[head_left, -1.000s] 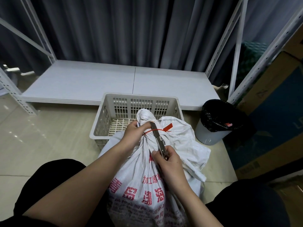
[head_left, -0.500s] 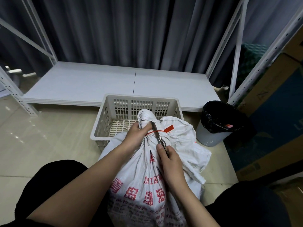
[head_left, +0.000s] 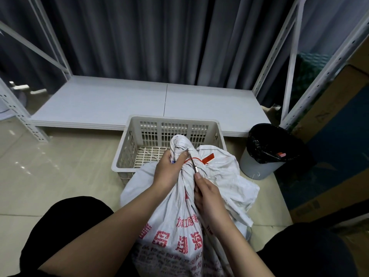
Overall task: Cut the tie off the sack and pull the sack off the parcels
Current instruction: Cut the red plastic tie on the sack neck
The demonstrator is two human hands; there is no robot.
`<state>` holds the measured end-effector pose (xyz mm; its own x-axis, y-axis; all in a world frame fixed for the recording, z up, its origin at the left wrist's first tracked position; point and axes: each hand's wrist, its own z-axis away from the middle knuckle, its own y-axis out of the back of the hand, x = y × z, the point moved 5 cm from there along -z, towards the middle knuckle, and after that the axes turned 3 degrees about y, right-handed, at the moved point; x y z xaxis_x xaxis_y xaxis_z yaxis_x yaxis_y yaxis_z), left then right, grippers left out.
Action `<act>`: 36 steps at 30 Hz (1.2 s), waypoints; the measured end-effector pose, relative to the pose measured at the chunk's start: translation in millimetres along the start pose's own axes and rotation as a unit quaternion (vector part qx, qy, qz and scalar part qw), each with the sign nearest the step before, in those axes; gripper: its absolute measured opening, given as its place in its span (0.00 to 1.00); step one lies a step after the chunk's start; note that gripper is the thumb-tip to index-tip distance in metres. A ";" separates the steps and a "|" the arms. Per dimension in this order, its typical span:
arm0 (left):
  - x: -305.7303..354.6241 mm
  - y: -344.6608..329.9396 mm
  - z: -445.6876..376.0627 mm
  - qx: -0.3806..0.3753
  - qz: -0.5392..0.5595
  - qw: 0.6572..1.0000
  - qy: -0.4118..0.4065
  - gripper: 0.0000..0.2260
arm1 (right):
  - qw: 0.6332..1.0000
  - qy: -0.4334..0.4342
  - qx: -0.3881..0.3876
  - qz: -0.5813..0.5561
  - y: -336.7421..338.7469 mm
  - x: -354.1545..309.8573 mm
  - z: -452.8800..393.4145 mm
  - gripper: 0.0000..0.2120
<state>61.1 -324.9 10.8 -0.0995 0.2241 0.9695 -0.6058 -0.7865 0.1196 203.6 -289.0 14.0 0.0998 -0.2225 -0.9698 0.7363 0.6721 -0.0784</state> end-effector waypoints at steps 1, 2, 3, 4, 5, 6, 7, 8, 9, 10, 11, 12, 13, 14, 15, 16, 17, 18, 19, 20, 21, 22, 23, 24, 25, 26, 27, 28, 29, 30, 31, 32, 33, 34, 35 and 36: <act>0.1 -0.1 0.8 0.011 -0.014 1.000 -0.002 0.14 | 1.000 -0.010 -0.007 -0.015 -0.3 -0.9 0.9 0.20; -0.2 -0.7 1.5 0.020 -0.028 0.999 -0.003 0.14 | 0.999 -0.018 -0.017 -0.033 -0.6 -2.5 2.6 0.20; -0.1 -1.7 1.9 0.025 -0.041 0.999 -0.004 0.14 | 0.998 -0.022 -0.027 -0.050 -1.2 -3.5 4.2 0.19; -0.3 -2.5 1.8 0.026 -0.052 0.998 -0.004 0.15 | 0.997 -0.023 -0.035 -0.063 -2.7 -4.4 6.2 0.19; -1.0 -2.9 0.7 0.027 -0.062 0.998 -0.003 0.15 | 0.996 -0.023 -0.041 -0.070 -4.1 -4.4 8.9 0.19; -1.9 -2.7 -0.6 0.026 -0.069 0.997 -0.001 0.15 | 0.996 -0.024 -0.045 -0.076 -5.7 -3.0 11.3 0.19; -2.2 -2.9 -1.8 0.024 -0.070 0.997 -0.001 0.15 | 0.995 -0.025 -0.047 -0.084 -6.7 -1.7 13.9 0.19; -1.8 -3.3 -2.9 0.023 -0.068 0.997 -0.003 0.16 | 0.994 -0.027 -0.048 -0.094 -7.8 -0.3 16.0 0.19; -2.0 -3.2 -3.3 0.024 -0.065 0.998 -0.006 0.16 | 0.993 -0.031 -0.048 -0.104 -8.7 1.8 17.9 0.19; -2.1 -3.2 -3.3 0.025 -0.062 0.998 -0.009 0.17 | 0.992 -0.034 -0.050 -0.110 -9.8 3.5 19.8 0.20; -2.1 -3.4 -3.3 0.026 -0.060 0.998 -0.012 0.18 | 0.992 -0.037 -0.051 -0.113 -10.4 4.7 21.5 0.20; -2.2 -3.6 -3.4 0.026 -0.062 0.998 -0.014 0.20 | 0.991 -0.037 -0.051 -0.116 -10.9 5.7 23.2 0.20; -2.1 -3.8 -3.7 0.027 -0.066 0.997 -0.014 0.21 | 0.991 -0.037 -0.051 -0.119 -11.1 6.5 24.6 0.20; -1.7 -4.3 -3.9 0.029 -0.071 0.997 -0.013 0.21 | 0.991 -0.037 -0.051 -0.122 -10.9 6.5 25.9 0.20; -1.5 -4.9 -4.6 0.031 -0.076 0.997 -0.013 0.22 | 0.990 -0.038 -0.051 -0.123 -10.4 6.6 27.1 0.20; -1.3 -5.1 -5.3 0.033 -0.080 0.996 -0.012 0.22 | 0.990 -0.041 -0.051 -0.123 -10.2 6.8 28.0 0.20; -1.2 -4.9 -5.7 0.036 -0.081 0.996 -0.013 0.23 | 0.990 -0.045 -0.052 -0.123 -10.0 7.4 29.0 0.20; -1.9 -4.5 -6.7 0.038 -0.084 0.996 -0.011 0.23 | 0.990 -0.050 -0.052 -0.123 -9.8 8.2 29.6 0.20; -2.2 -4.4 -7.3 0.040 -0.088 0.995 -0.012 0.23 | 0.990 -0.055 -0.051 -0.120 -9.3 9.1 30.0 0.20; -2.5 -4.4 -7.8 0.041 -0.095 0.995 -0.011 0.22 | 0.990 -0.058 -0.050 -0.117 -9.0 9.9 30.3 0.20; -3.1 -4.4 -8.5 0.042 -0.101 0.994 -0.011 0.21 | 0.990 -0.060 -0.049 -0.114 -8.3 10.5 30.2 0.20; -3.6 -4.4 -8.5 0.043 -0.104 0.994 -0.010 0.21 | 0.991 -0.062 -0.048 -0.112 -7.9 11.3 30.5 0.20; -3.7 -4.3 -8.3 0.044 -0.105 0.993 -0.009 0.22 | 0.991 -0.065 -0.046 -0.111 -7.4 11.8 30.9 0.20; -3.4 -4.7 -8.3 0.044 -0.106 0.993 -0.010 0.23 | 0.991 -0.066 -0.044 -0.111 -6.9 12.2 31.0 0.20; -3.4 -4.9 -8.3 0.045 -0.107 0.993 -0.012 0.25 | 0.991 -0.068 -0.041 -0.110 -6.6 12.8 31.4 0.20; -3.6 -5.3 -8.7 0.047 -0.108 0.993 -0.012 0.26 | 0.991 -0.068 -0.039 -0.109 -6.3 13.2 31.6 0.20; -4.1 -5.5 -9.3 0.047 -0.108 0.993 -0.011 0.26 | 0.991 -0.068 -0.037 -0.107 -5.7 13.9 31.7 0.20; -4.7 -5.8 -9.9 0.047 -0.109 0.993 -0.010 0.27 | 0.992 -0.069 -0.035 -0.105 -5.2 14.6 31.6 0.20; -5.4 -5.8 -10.6 0.047 -0.110 0.993 -0.009 0.26 | 0.992 -0.070 -0.034 -0.100 -4.7 15.2 31.6 0.20; -6.2 -5.4 -11.5 0.046 -0.111 0.993 -0.010 0.25 | 0.993 -0.070 -0.033 -0.094 -4.4 15.7 31.4 0.20; -7.0 -5.2 -12.7 0.046 -0.113 0.993 -0.010 0.24 | 0.993 -0.069 -0.033 -0.088 -4.1 16.0 31.2 0.20; -7.3 -5.2 -13.7 0.045 -0.116 0.992 -0.011 0.22 | 0.994 -0.069 -0.032 -0.083 -3.7 16.1 31.0 0.21; -7.7 -5.3 -14.5 0.045 -0.120 0.992 -0.011 0.21 | 0.994 -0.070 -0.031 -0.079 -3.1 15.9 30.7 0.21; -8.1 -5.0 -14.7 0.046 -0.124 0.991 -0.009 0.20 | 0.994 -0.073 -0.030 -0.076 -2.7 16.1 30.5 0.21; -8.0 -4.8 -14.7 0.046 -0.126 0.991 -0.008 0.20 | 0.994 -0.075 -0.029 -0.072 -2.3 16.2 30.1 0.21; -8.0 -4.8 -14.9 0.046 -0.126 0.991 -0.006 0.21 | 0.994 -0.077 -0.028 -0.070 -2.1 16.3 29.8 0.21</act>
<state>53.1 -314.4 -0.7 0.0554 0.4132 0.9090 -0.5362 -0.7556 0.3761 223.6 -315.1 5.3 0.1039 -0.4191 -0.9020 0.7120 0.6646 -0.2268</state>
